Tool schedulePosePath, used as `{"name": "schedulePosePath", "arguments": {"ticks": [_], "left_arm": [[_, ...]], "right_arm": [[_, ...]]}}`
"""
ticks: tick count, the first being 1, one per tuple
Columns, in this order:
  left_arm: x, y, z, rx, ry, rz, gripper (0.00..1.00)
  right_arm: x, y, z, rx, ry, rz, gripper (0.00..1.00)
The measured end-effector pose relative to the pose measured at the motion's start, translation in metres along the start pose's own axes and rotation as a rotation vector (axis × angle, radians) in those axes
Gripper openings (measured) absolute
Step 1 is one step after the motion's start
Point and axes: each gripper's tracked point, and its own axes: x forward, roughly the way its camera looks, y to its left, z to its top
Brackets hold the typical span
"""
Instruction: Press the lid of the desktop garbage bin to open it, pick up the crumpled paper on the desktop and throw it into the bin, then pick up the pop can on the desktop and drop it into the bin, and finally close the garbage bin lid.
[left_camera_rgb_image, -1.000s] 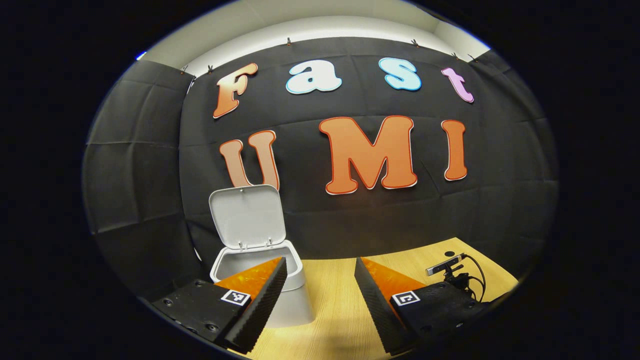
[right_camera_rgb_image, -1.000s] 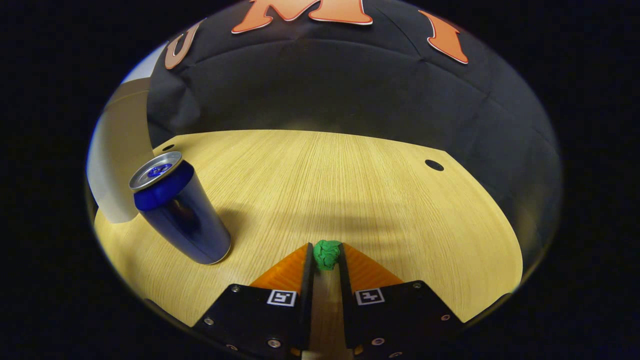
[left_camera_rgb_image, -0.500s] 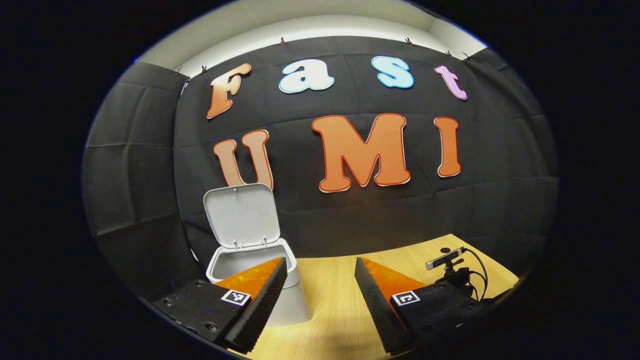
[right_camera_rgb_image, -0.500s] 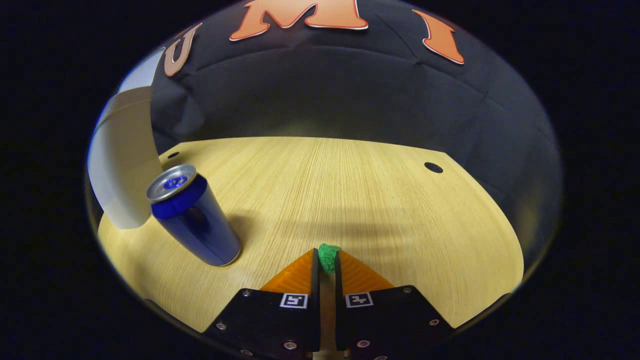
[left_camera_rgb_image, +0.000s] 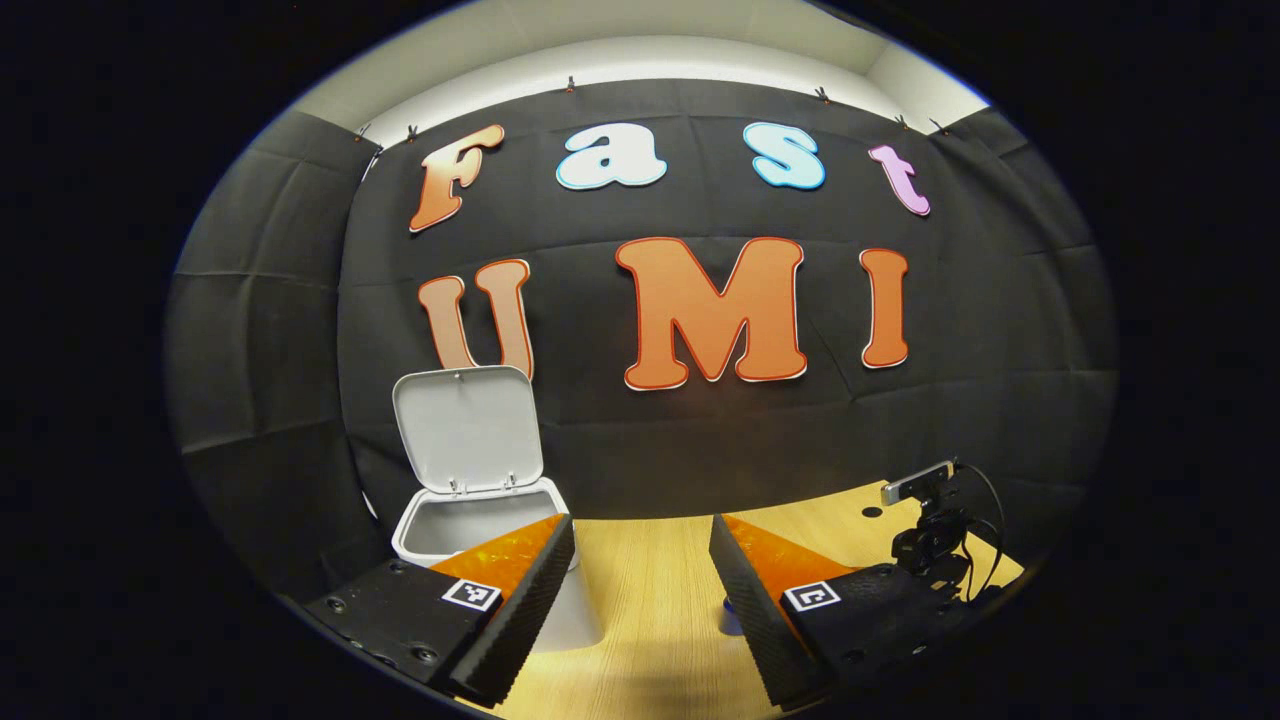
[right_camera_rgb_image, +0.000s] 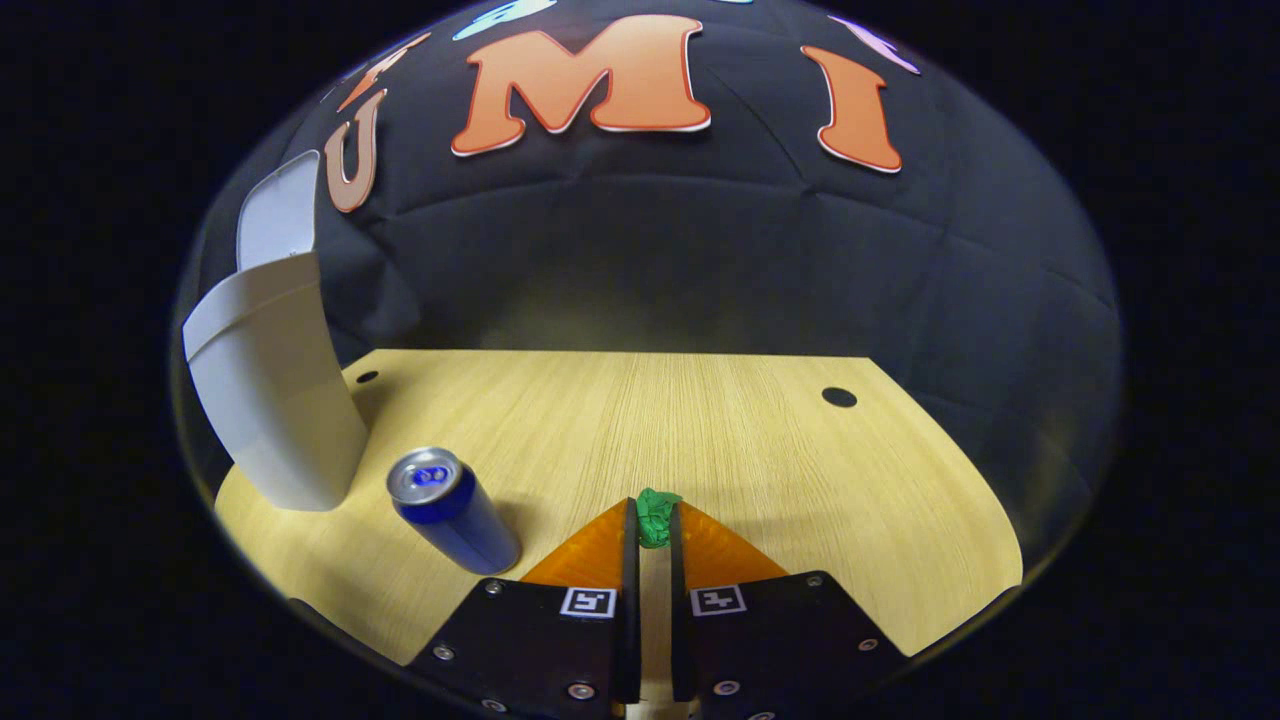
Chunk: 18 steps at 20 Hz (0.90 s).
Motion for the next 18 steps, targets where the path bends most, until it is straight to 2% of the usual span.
{"name": "schedulePosePath", "arguments": {"ticks": [5,8,18], "left_arm": [[-0.003,0.011,0.002,-0.030,-0.028,0.011,0.87],[-0.005,0.024,0.004,-0.055,-0.049,0.032,0.87],[-0.019,0.080,0.007,-0.120,-0.110,0.128,0.87]], "right_arm": [[-0.029,0.015,0.040,-0.016,-0.064,0.036,0.12],[-0.057,0.026,0.087,-0.047,-0.164,0.055,0.12],[-0.112,0.109,0.184,-0.105,-0.326,0.216,0.12]]}}
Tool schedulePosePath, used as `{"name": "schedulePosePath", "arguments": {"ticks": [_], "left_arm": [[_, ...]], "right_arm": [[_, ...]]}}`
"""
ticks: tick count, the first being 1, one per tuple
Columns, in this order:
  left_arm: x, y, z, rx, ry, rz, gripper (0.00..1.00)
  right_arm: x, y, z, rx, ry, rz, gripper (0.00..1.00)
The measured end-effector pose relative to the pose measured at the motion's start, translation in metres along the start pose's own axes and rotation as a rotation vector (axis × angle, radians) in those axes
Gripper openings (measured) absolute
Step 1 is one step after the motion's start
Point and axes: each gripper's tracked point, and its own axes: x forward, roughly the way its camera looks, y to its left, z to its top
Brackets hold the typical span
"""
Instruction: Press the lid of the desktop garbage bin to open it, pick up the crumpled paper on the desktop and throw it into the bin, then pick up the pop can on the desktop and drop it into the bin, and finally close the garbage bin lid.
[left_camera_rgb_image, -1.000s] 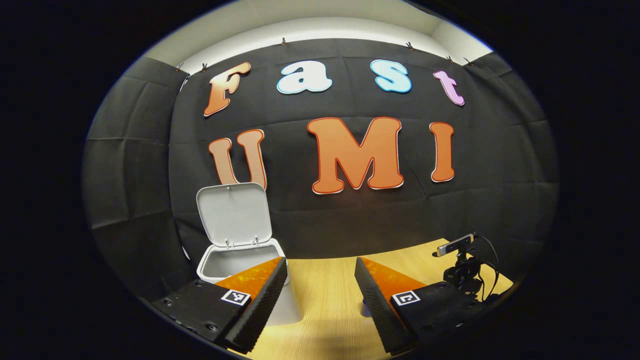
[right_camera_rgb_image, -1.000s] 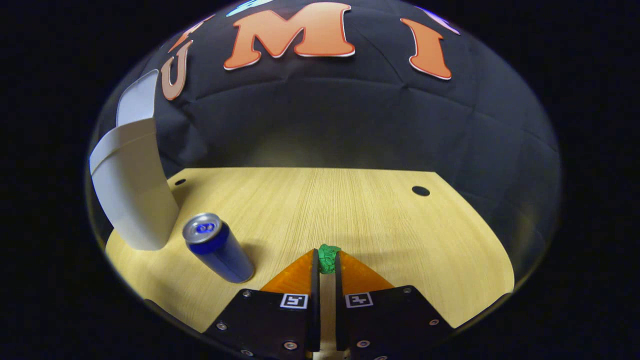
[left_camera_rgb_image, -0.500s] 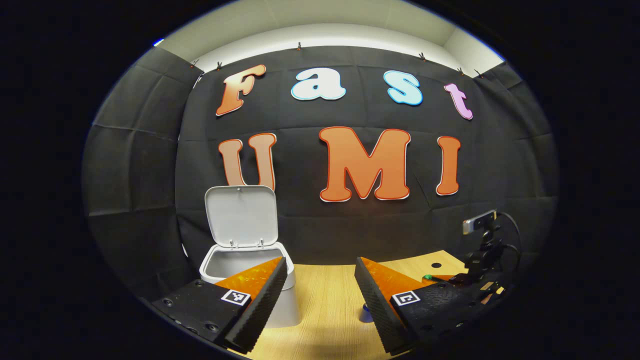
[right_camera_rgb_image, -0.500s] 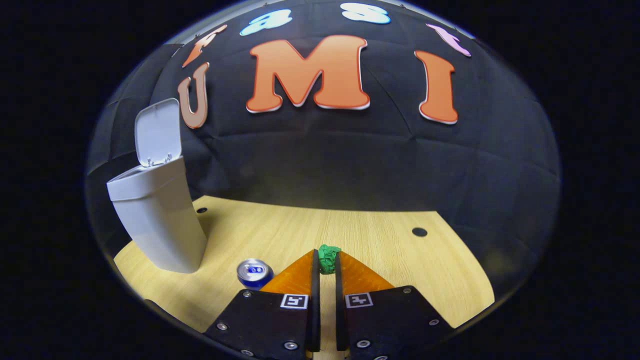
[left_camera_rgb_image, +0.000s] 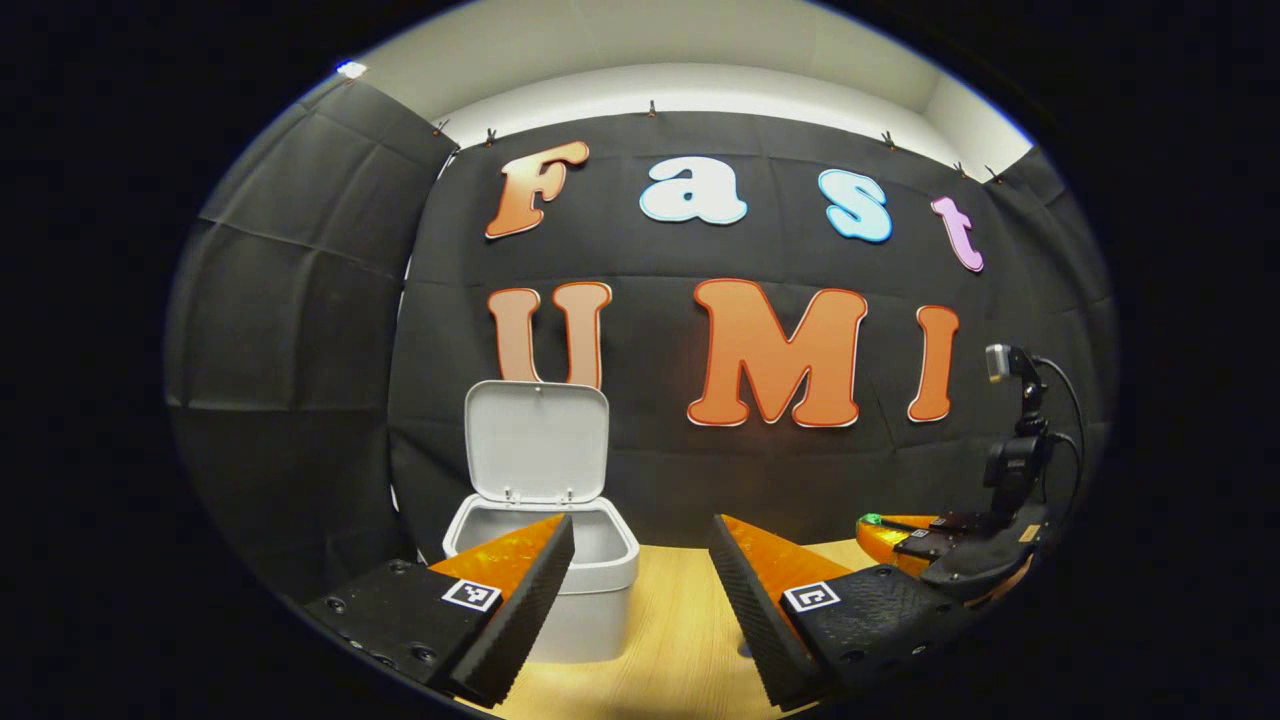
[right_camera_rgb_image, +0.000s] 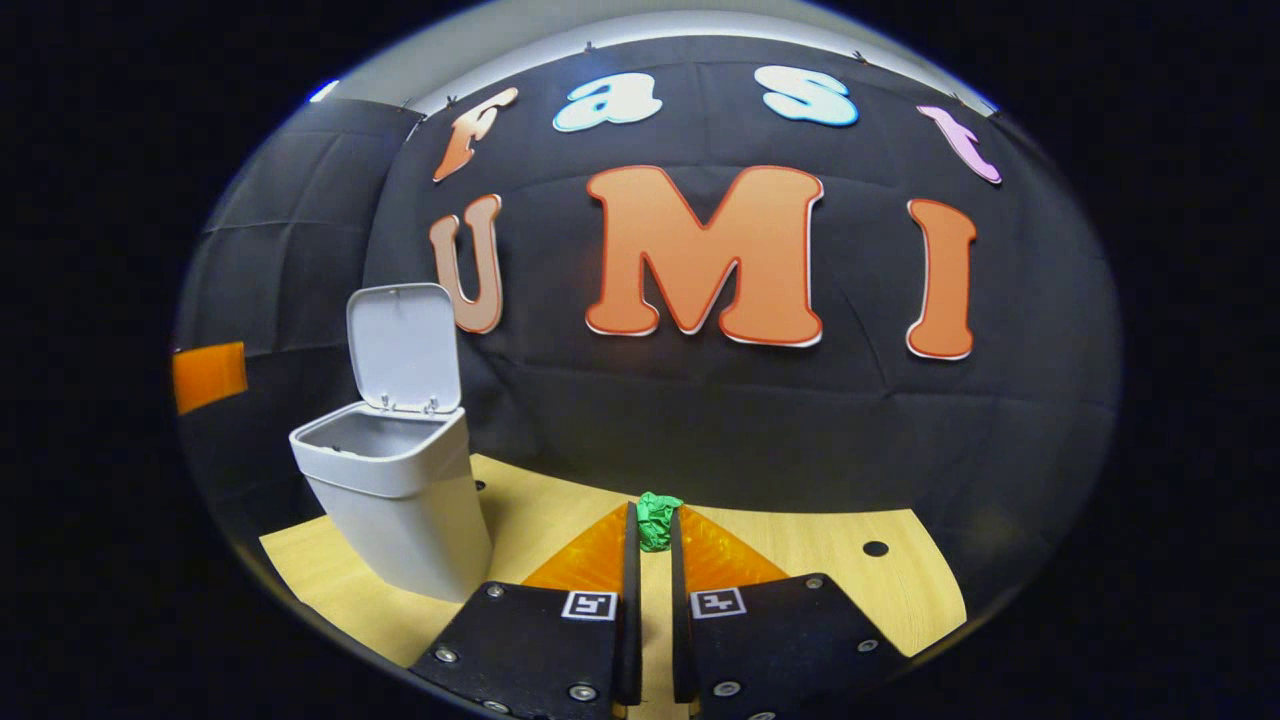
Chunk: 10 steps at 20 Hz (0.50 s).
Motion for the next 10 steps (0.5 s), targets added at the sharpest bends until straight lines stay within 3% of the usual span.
{"name": "schedulePosePath", "arguments": {"ticks": [10], "left_arm": [[-0.025,0.079,-0.005,-0.006,-0.019,0.153,0.88]], "right_arm": [[0.015,0.092,0.048,-0.010,-0.056,0.154,0.12]]}}
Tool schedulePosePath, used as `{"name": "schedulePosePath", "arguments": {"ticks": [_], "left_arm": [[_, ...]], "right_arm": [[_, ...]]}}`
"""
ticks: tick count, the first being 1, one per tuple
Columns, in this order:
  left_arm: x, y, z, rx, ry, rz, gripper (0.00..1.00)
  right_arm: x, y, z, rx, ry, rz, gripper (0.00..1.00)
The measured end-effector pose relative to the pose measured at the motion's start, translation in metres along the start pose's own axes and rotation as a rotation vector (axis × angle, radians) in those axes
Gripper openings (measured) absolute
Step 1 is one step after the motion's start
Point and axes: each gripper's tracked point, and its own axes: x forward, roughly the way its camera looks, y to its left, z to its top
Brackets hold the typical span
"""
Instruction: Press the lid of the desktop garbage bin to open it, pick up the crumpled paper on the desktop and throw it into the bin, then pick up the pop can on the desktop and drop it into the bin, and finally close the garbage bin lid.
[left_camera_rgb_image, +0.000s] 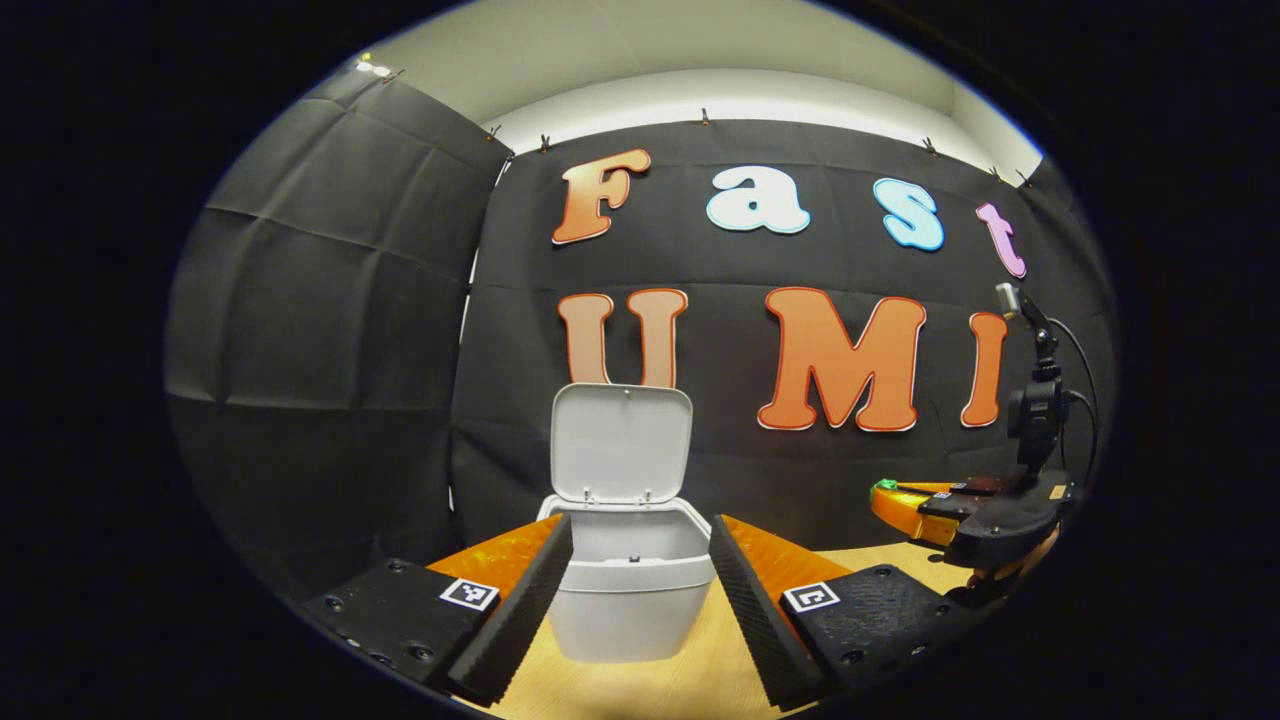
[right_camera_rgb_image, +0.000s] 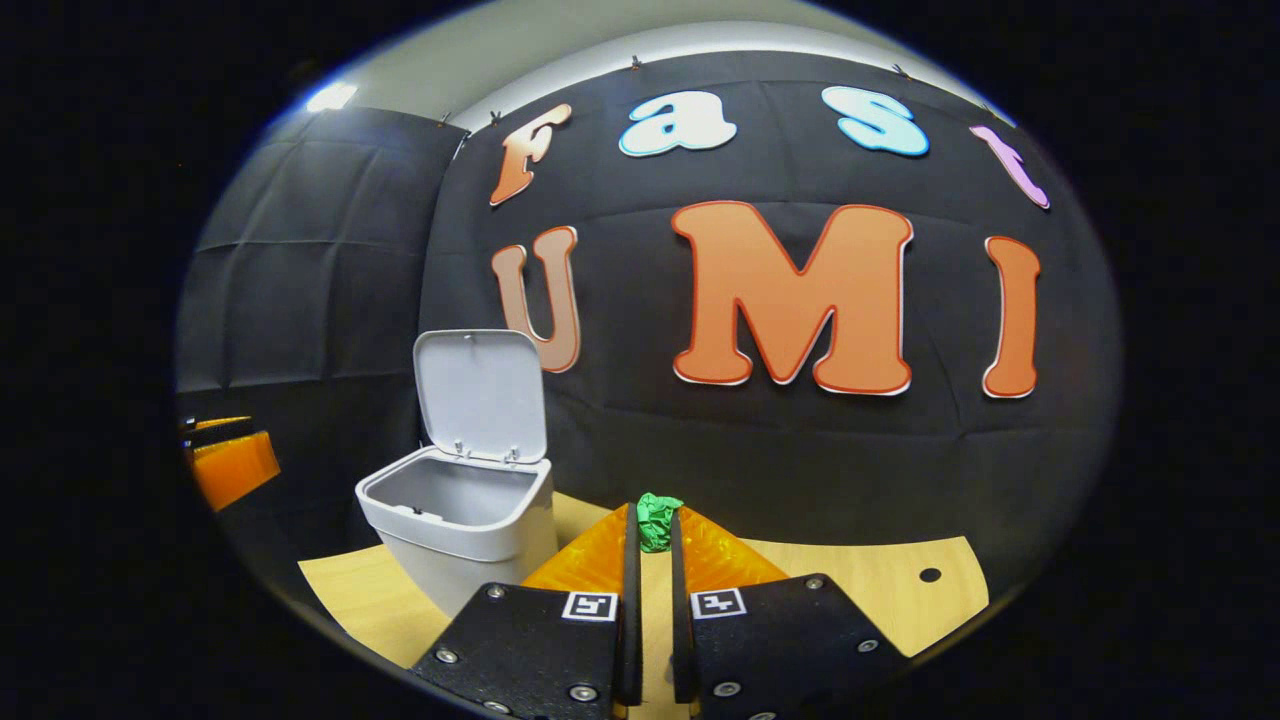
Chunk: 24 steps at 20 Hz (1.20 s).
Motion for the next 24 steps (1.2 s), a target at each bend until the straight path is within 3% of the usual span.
{"name": "schedulePosePath", "arguments": {"ticks": [8,20,24], "left_arm": [[-0.013,0.064,0.005,0.038,-0.025,0.102,0.88],[-0.021,0.124,-0.010,0.036,0.004,0.210,0.88],[-0.018,0.122,-0.016,0.030,0.020,0.207,0.88]], "right_arm": [[0.047,0.089,0.019,-0.017,-0.030,0.128,0.12],[0.113,0.160,0.002,-0.029,0.003,0.195,0.12],[0.119,0.163,-0.008,-0.058,0.018,0.199,0.29]]}}
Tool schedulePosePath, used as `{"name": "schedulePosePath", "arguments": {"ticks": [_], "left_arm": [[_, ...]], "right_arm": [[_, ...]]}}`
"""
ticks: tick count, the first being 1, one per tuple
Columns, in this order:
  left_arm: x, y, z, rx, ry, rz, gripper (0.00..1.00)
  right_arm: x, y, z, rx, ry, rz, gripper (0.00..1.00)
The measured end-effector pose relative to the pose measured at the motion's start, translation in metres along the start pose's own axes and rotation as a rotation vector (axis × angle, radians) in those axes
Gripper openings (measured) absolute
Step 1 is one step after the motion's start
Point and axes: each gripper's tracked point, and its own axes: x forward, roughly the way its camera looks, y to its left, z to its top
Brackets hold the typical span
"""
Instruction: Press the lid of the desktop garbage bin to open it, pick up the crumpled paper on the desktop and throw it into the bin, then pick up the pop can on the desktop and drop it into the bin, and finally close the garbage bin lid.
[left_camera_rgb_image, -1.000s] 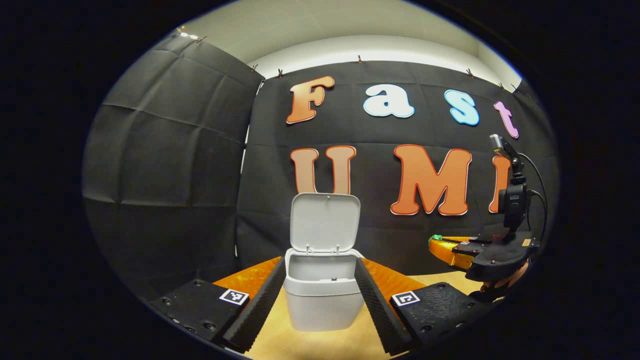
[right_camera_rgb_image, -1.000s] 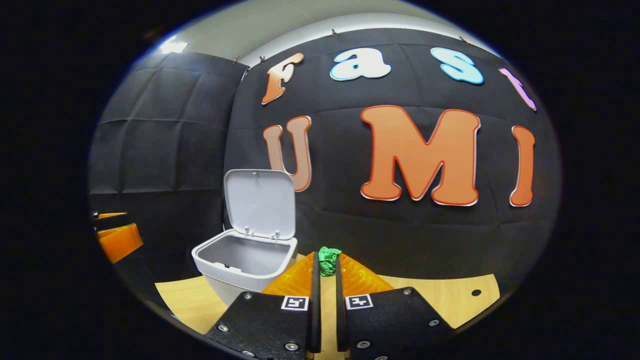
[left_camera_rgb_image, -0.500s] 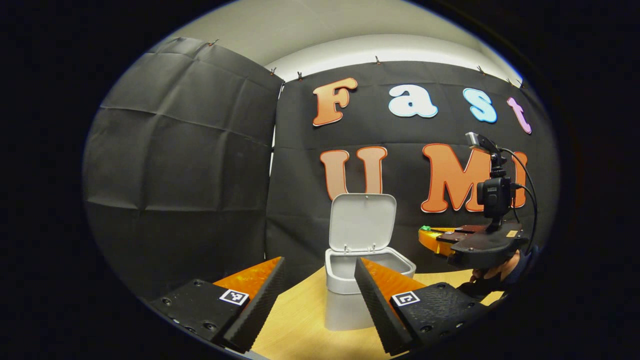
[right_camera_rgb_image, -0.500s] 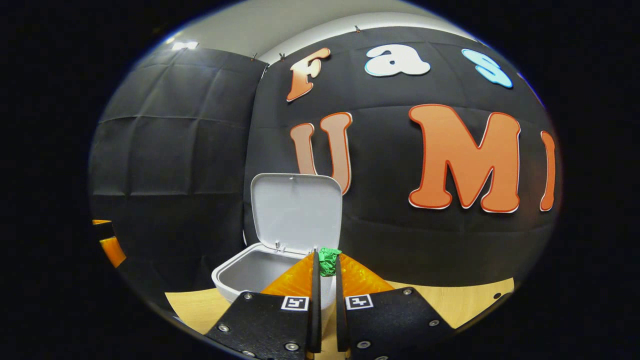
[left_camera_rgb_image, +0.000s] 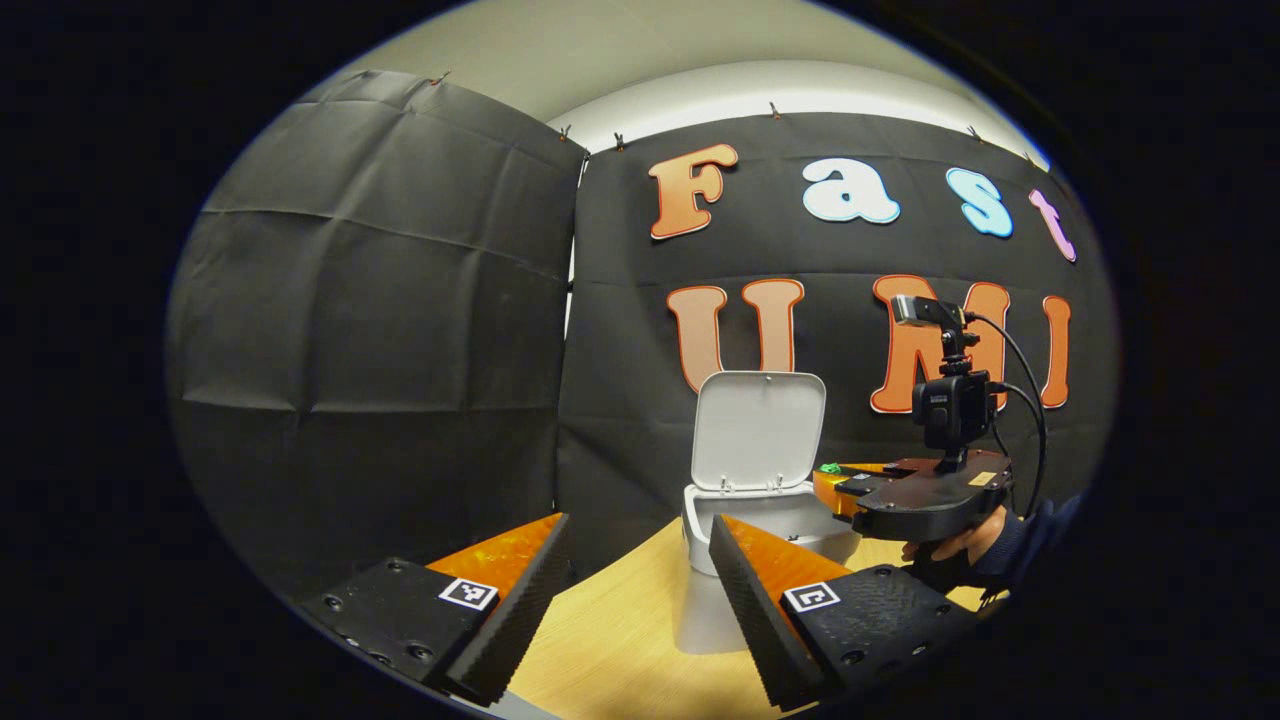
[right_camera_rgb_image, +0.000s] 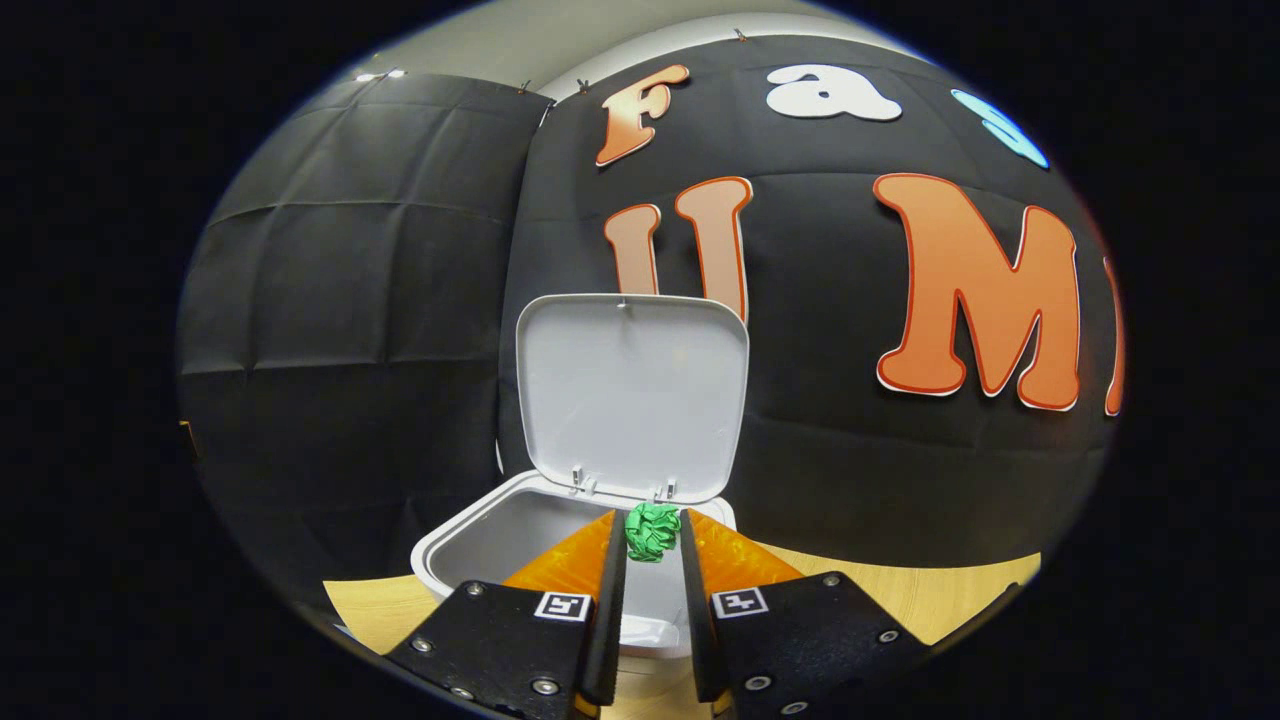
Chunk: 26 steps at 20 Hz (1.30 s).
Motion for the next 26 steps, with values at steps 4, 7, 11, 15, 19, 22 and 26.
{"name": "schedulePosePath", "arguments": {"ticks": [4,7,11,15,19,22,26], "left_arm": [[0.002,-0.017,-0.004,-0.008,0.009,-0.034,0.89],[0.001,-0.030,-0.009,-0.008,0.020,-0.063,0.88],[0.005,-0.058,-0.014,-0.018,0.030,-0.112,0.88],[0.005,-0.105,-0.019,0.004,-0.004,-0.211,0.88],[0.001,-0.171,-0.037,0.001,0.009,-0.352,0.89],[0.000,-0.201,-0.042,-0.003,0.013,-0.403,0.91],[-0.003,-0.260,-0.071,0.018,0.052,-0.514,0.93]], "right_arm": [[0.004,-0.002,-0.004,0.027,0.016,0.022,0.45],[-0.010,-0.006,0.000,0.014,-0.022,0.043,0.70],[-0.036,-0.038,0.008,-0.008,-0.084,-0.005,0.83],[-0.070,-0.090,0.003,0.012,-0.088,-0.101,0.98],[-0.115,-0.148,0.003,0.010,-0.121,-0.221,0.90],[-0.145,-0.180,0.000,0.002,-0.124,-0.285,0.90],[-0.192,-0.224,-0.010,0.011,-0.104,-0.383,0.91]]}}
